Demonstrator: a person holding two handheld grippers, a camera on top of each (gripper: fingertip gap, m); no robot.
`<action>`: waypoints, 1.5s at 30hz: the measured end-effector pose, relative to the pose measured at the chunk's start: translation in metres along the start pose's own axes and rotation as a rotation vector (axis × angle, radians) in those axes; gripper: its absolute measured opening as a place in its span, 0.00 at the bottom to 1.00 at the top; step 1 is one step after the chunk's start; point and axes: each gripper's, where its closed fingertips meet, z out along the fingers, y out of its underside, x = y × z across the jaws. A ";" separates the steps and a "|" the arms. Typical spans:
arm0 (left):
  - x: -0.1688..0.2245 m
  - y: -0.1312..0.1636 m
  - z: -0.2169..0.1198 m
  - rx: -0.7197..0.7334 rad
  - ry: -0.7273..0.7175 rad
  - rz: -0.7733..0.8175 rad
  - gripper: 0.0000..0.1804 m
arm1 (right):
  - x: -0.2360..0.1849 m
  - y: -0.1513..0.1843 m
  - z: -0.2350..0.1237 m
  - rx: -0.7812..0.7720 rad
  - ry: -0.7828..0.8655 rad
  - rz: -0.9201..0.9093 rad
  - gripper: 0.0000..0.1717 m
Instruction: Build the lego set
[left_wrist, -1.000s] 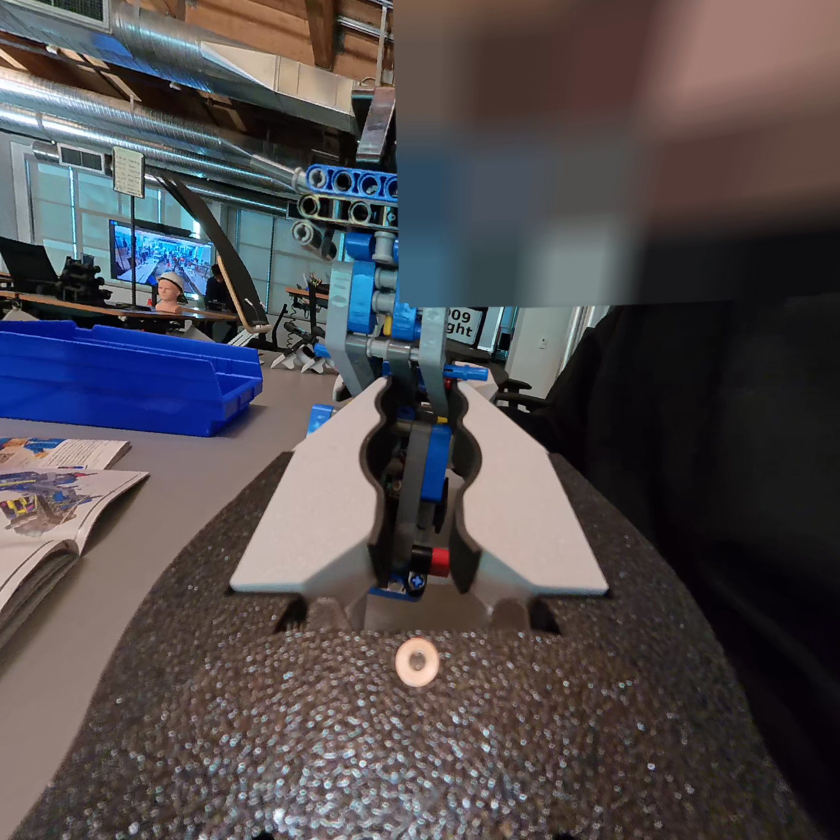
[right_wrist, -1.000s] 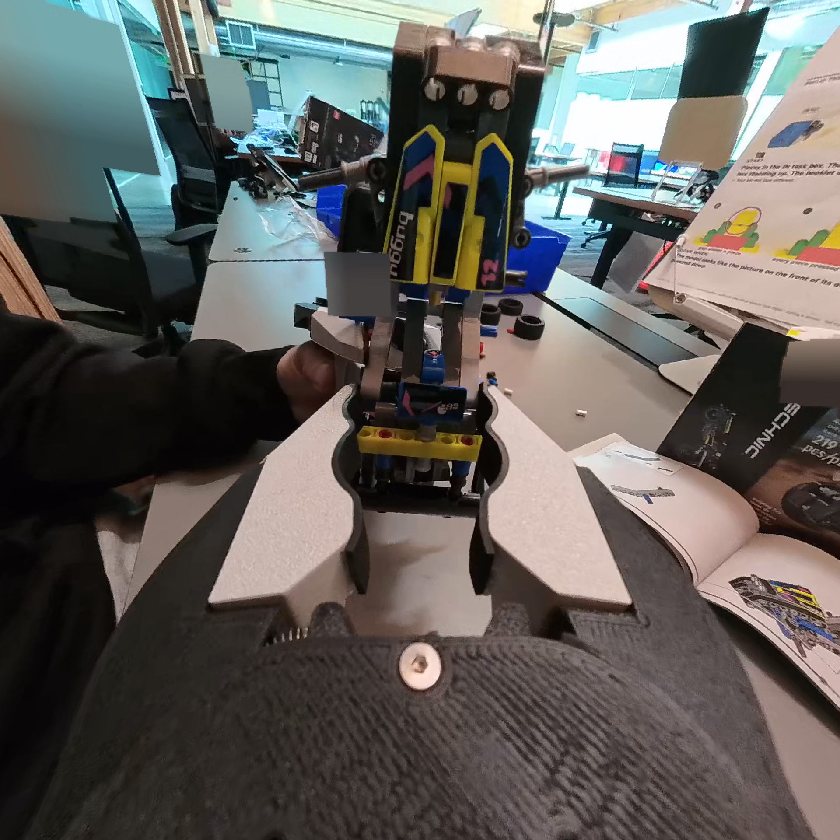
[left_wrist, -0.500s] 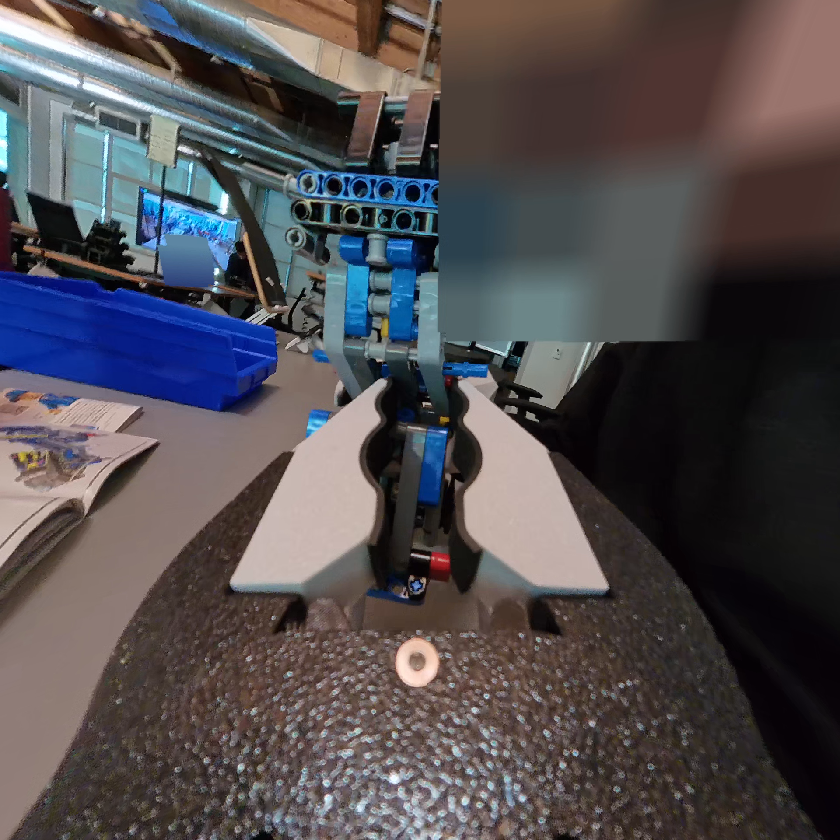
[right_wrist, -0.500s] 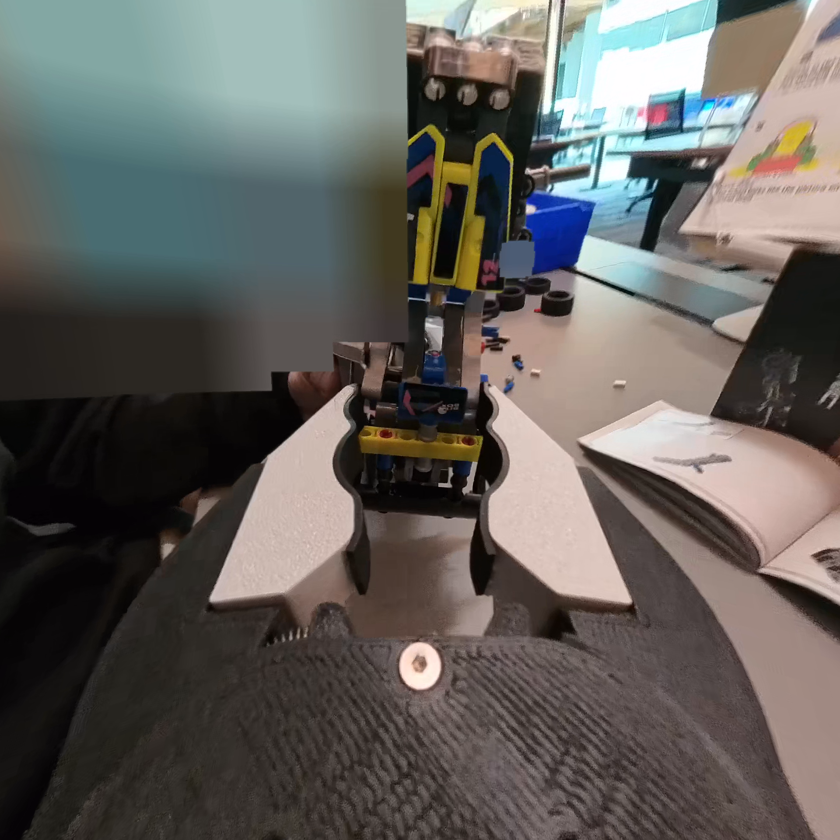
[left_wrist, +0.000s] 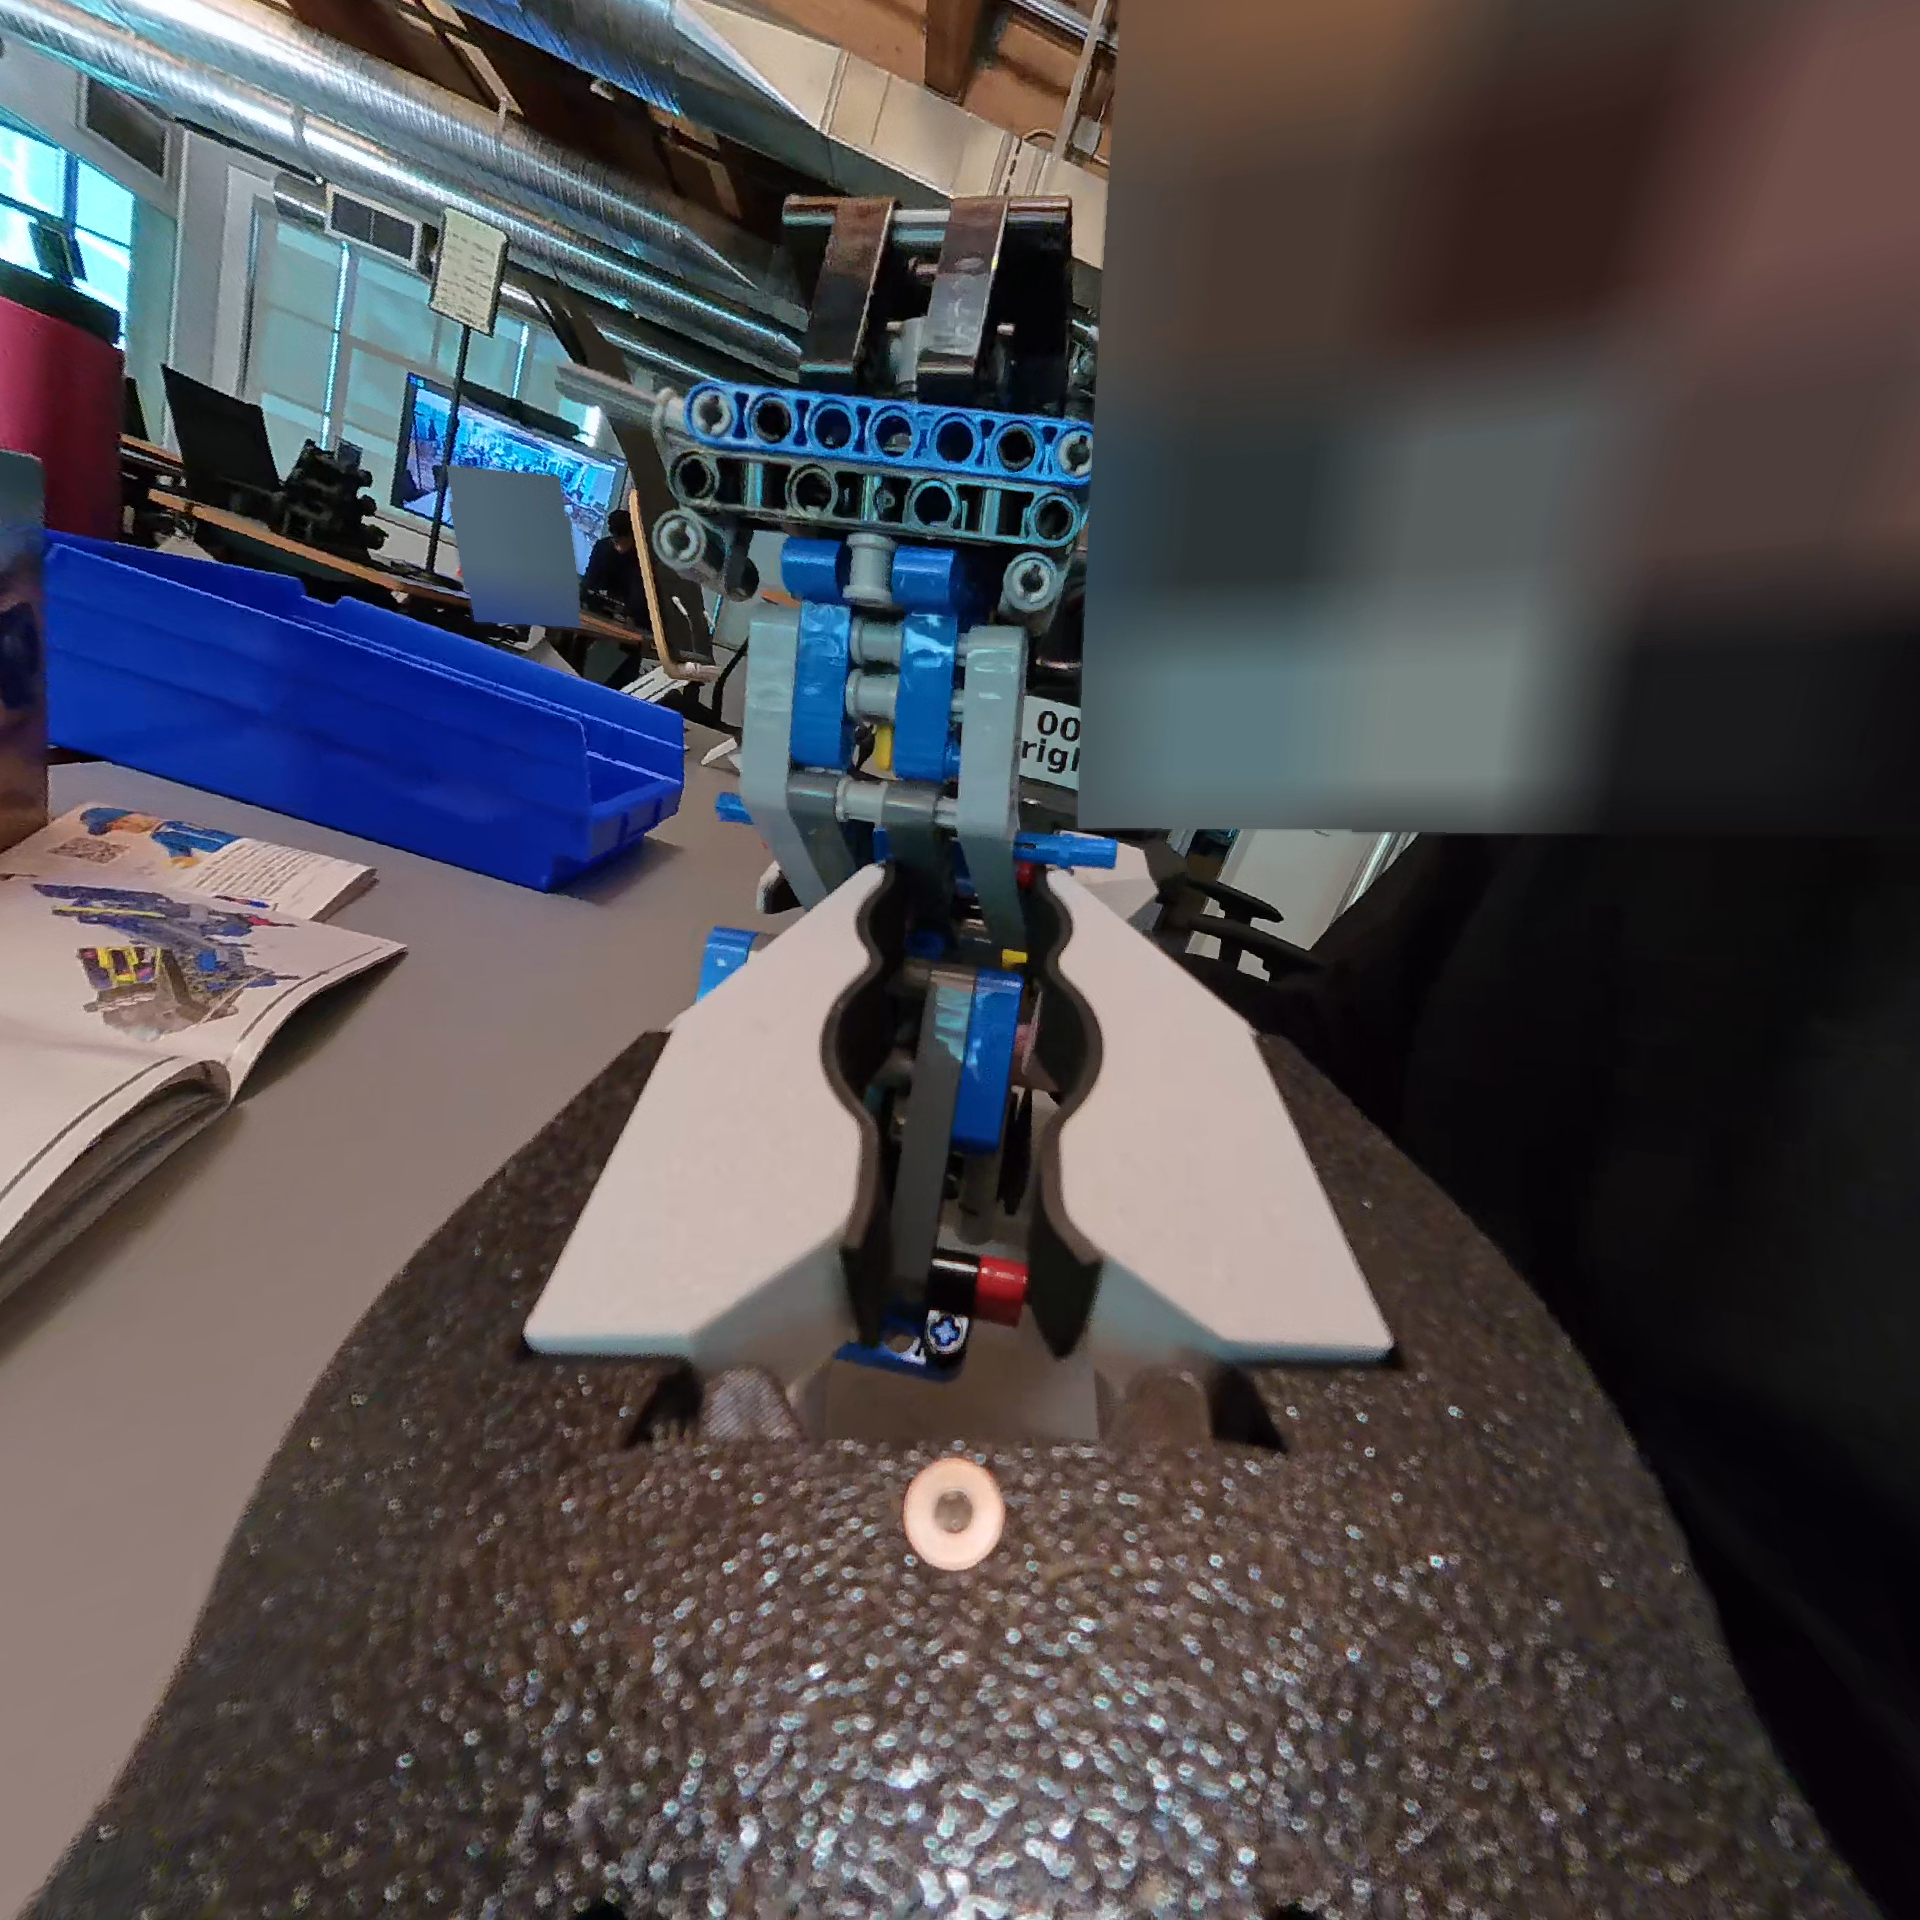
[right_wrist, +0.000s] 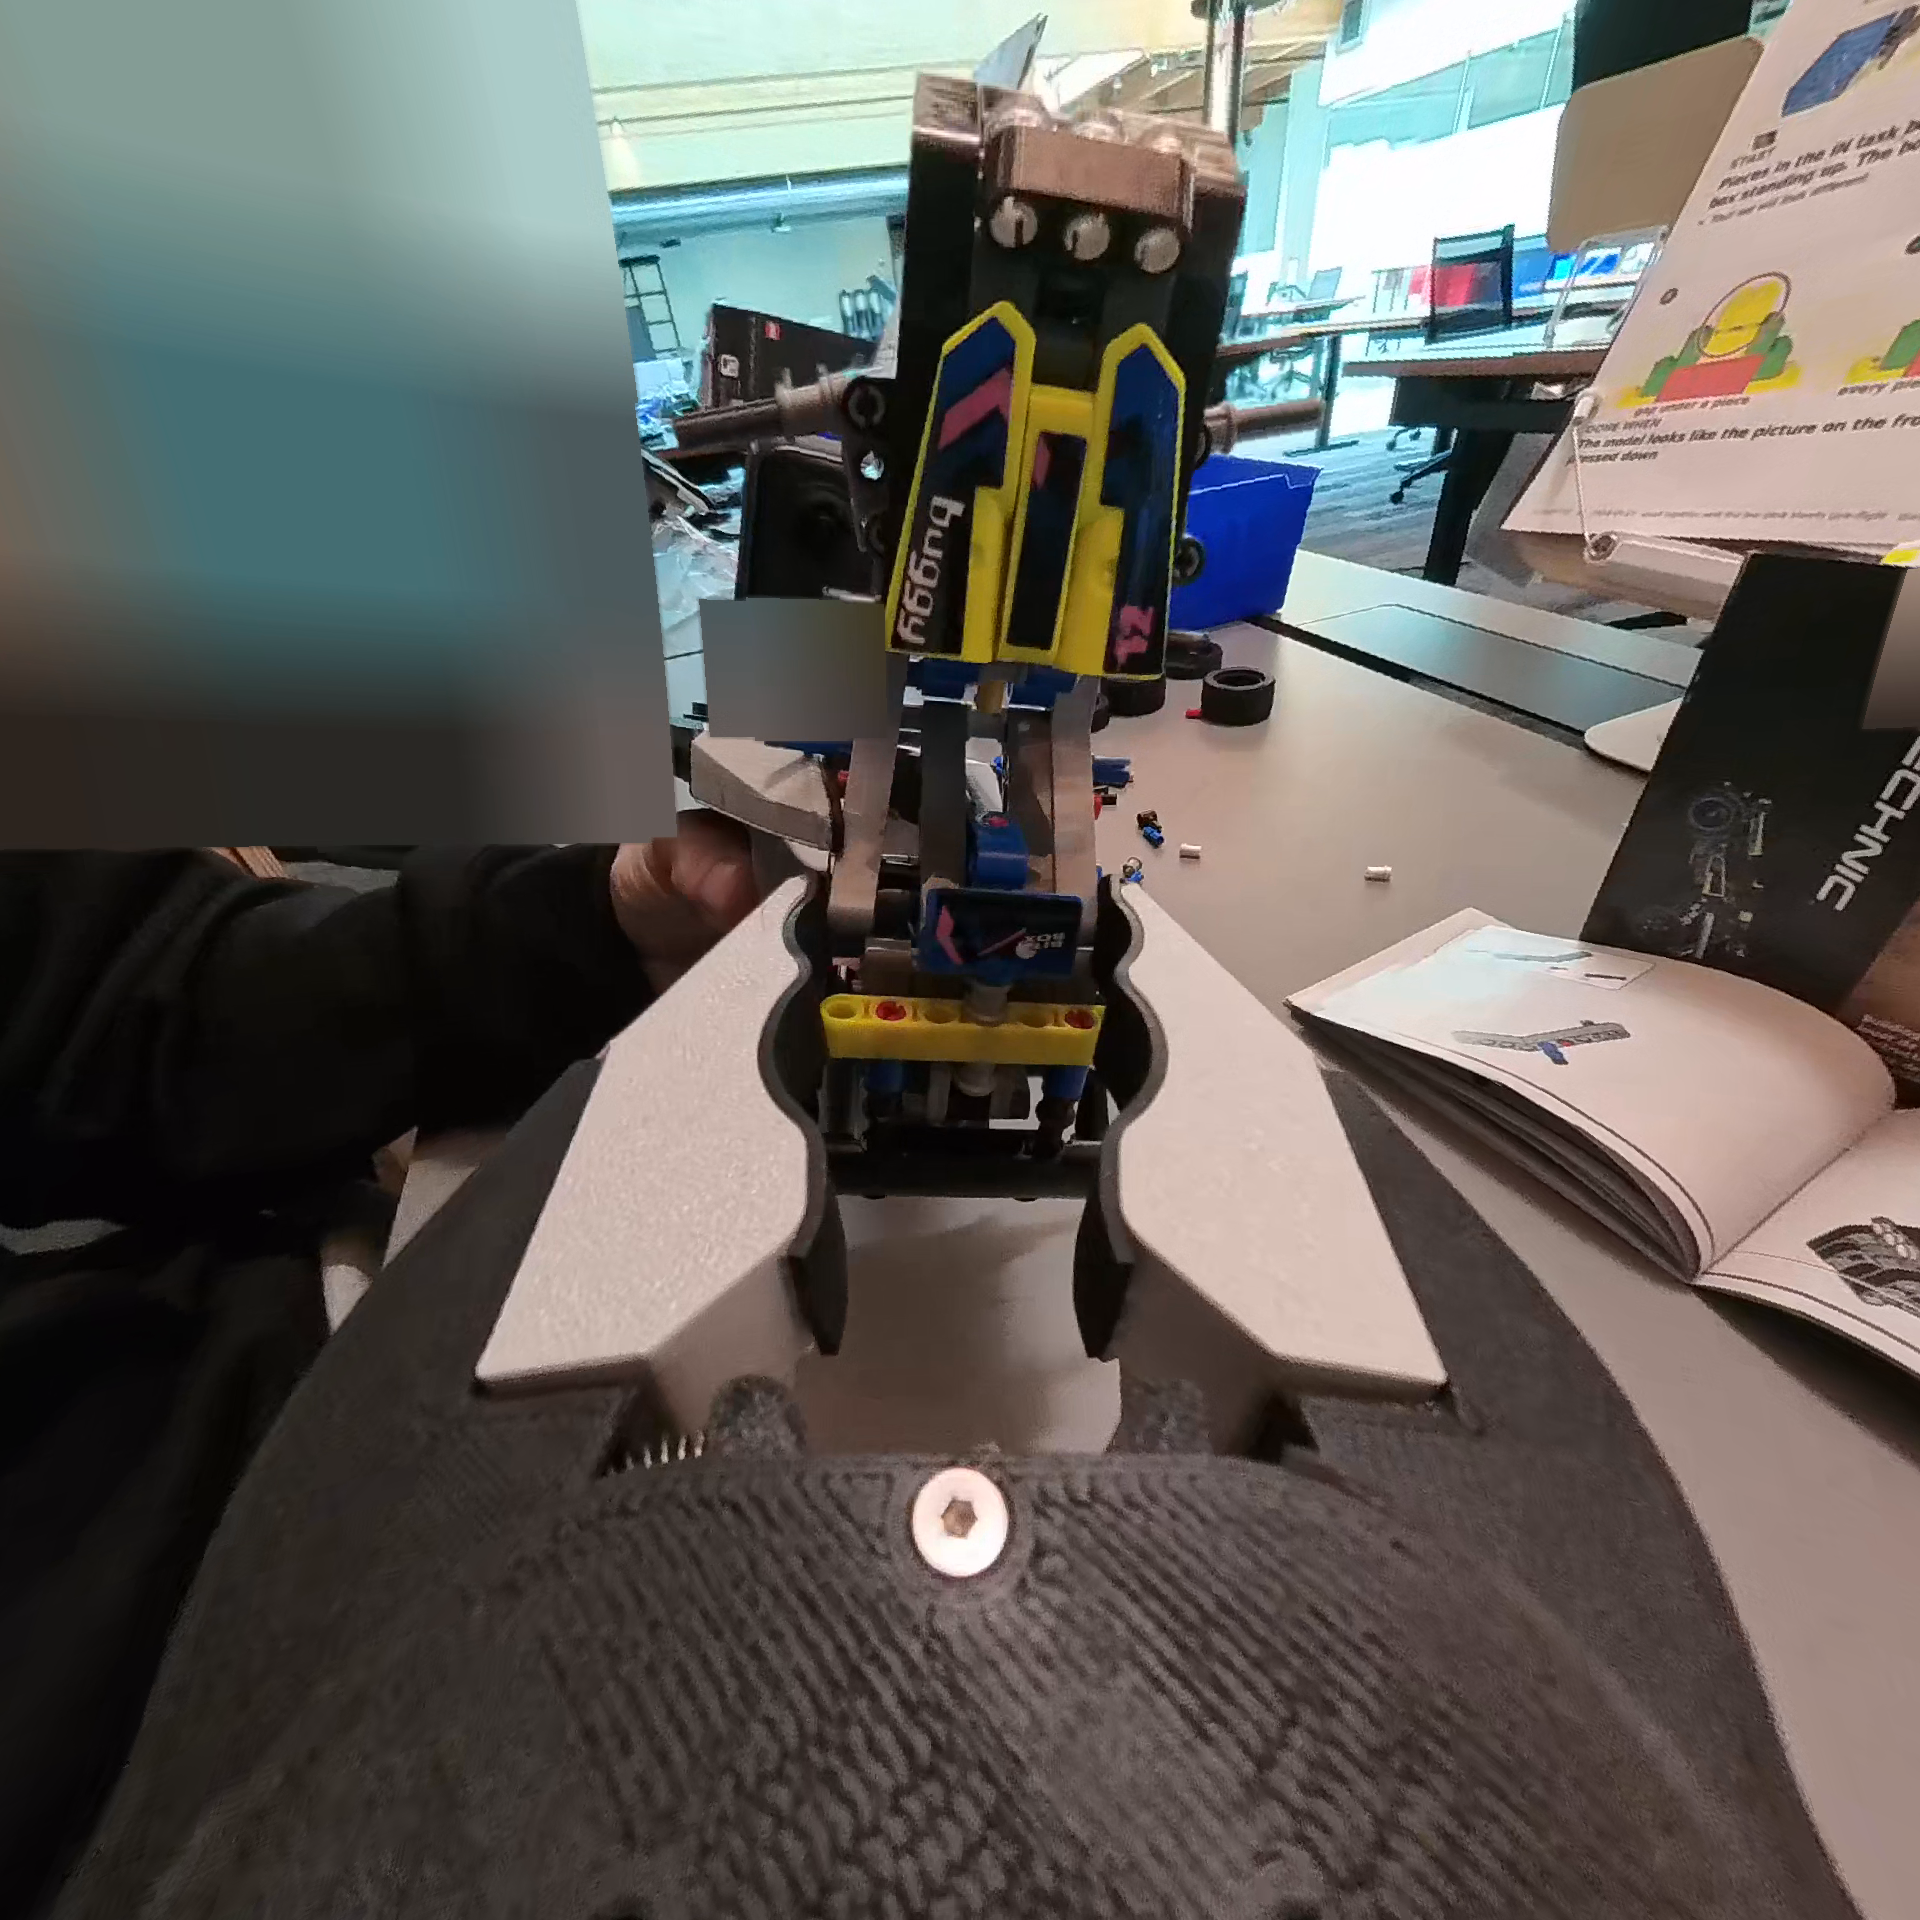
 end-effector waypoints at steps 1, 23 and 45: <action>-0.001 0.001 0.001 -0.005 -0.002 -0.006 0.11 | 0.001 0.001 -0.001 -0.004 -0.005 0.000 0.29; -0.013 0.021 -0.002 -0.156 -0.085 0.027 0.11 | 0.008 0.026 0.004 -0.071 -0.039 0.091 0.29; -0.006 0.022 -0.005 -0.154 -0.032 0.095 0.11 | 0.002 0.026 0.005 -0.164 0.016 -0.094 0.28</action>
